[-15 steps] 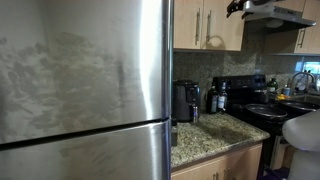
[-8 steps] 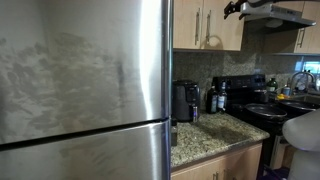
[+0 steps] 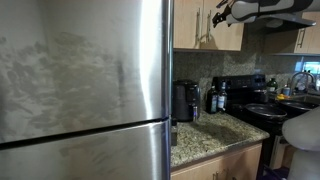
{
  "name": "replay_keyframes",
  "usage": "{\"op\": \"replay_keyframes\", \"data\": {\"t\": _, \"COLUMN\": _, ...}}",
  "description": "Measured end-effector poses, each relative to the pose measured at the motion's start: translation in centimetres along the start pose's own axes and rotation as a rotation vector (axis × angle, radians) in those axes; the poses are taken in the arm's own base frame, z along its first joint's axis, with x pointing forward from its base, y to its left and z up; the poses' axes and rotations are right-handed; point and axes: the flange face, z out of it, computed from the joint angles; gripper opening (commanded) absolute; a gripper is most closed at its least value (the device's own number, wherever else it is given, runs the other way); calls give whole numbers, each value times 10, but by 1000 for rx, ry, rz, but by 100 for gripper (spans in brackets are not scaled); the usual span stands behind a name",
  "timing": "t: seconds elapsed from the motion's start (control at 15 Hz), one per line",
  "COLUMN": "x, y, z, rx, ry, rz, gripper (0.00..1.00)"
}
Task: Open the top right cupboard door
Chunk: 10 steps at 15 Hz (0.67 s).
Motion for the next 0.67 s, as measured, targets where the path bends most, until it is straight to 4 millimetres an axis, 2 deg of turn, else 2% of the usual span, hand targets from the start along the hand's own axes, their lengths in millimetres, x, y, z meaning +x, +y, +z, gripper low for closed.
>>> {"op": "replay_keyframes", "data": {"t": 0.13, "x": -1, "y": -3, "z": 3, "rx": 3, "ry": -5, "rz": 1, "gripper": 100}}
{"op": "replay_keyframes", "data": {"t": 0.33, "x": 3, "y": -10, "z": 24, "rx": 21, "ry": -16, "rz": 17, "gripper": 100}}
{"op": "replay_keyframes", "data": {"t": 0.67, "x": 29, "y": -16, "z": 60, "rx": 58, "ry": 13, "rz": 67, "gripper": 100}}
